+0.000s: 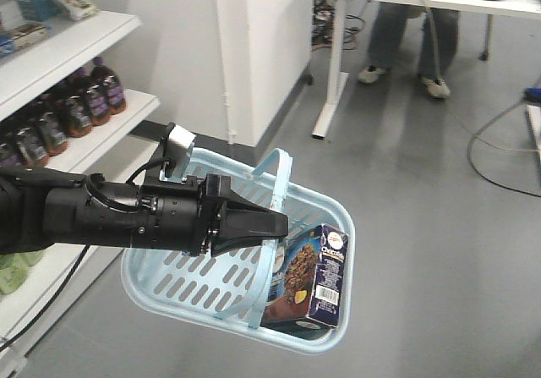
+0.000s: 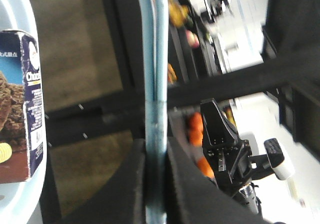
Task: Left arm holds basket, right arm returns cookies
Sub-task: 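Keep holding the basket with the left gripper while turning toward shelves, then drive up to the shelf with yellow bottles, basket in left gripper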
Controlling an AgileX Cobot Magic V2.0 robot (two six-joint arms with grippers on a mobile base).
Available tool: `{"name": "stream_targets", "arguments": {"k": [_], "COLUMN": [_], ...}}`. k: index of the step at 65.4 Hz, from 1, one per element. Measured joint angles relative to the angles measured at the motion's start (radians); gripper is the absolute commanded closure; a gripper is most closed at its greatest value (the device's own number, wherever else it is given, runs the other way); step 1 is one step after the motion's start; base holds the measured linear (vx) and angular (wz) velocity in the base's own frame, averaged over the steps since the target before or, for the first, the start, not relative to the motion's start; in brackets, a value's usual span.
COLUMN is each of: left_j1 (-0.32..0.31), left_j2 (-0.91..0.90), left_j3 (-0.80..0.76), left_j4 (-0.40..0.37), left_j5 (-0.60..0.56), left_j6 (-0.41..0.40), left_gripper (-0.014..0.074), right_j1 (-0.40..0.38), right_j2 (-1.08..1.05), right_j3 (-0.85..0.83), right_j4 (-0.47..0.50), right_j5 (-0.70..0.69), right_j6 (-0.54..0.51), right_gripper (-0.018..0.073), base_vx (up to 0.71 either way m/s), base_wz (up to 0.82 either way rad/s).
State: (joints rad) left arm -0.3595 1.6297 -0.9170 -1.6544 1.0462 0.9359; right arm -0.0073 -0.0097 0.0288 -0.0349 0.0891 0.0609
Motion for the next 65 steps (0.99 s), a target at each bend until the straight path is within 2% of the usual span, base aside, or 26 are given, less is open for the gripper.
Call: {"name": "stream_targets", "arguments": {"k": [65], "left_j1": [0.000], "left_j2": [0.000], "left_j3": [0.000], "left_j4": [0.002], "left_j5": [-0.004], "left_j6": [0.000], "left_gripper": [0.0602], "right_j1": [0.000], "right_j2": [0.000], "right_j3": [0.000], "right_j4": [0.000], "right_j5": [0.000], "right_j6": [0.000], "right_gripper": [0.0563], "base_vx": [0.29], "base_wz": [0.80]}}
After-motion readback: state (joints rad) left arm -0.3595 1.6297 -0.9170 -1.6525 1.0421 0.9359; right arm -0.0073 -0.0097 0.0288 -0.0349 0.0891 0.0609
